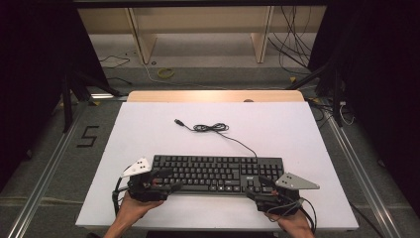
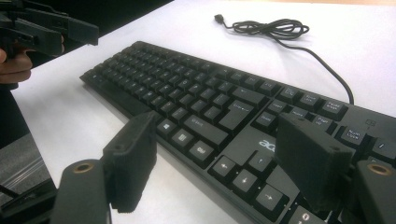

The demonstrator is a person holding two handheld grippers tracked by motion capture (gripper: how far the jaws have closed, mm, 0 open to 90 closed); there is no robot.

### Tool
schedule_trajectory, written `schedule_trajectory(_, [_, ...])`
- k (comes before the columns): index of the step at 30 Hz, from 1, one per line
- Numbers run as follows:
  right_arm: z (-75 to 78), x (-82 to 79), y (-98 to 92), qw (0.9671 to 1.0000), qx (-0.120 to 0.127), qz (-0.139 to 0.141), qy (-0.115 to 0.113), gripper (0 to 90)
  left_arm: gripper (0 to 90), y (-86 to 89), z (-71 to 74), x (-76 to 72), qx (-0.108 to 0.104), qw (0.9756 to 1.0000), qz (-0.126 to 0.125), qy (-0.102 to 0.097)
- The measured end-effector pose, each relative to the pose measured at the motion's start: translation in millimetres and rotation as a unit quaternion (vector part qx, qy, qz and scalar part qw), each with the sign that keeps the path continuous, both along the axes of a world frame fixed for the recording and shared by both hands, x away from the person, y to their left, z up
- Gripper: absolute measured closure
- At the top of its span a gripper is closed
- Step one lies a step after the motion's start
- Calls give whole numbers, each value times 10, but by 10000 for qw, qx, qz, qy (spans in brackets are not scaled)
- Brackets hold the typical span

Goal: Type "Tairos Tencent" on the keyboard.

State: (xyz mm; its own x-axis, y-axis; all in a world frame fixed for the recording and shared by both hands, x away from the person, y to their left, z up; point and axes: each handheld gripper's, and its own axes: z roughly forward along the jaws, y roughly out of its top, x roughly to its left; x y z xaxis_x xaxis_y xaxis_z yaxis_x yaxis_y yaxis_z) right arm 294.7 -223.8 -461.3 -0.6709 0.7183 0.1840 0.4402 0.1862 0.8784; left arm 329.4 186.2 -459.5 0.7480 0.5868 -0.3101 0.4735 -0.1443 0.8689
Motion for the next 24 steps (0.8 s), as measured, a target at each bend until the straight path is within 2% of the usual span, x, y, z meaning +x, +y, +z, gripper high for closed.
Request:
schedule_trajectory(14, [14, 11, 37, 10000, 9, 19, -9, 305, 270, 7, 3, 3, -2, 10000, 23, 1])
schedule_trajectory(24, [59, 92, 178, 9999, 29, 126, 9, 313, 273, 41, 7, 17, 35, 9998, 212, 41])
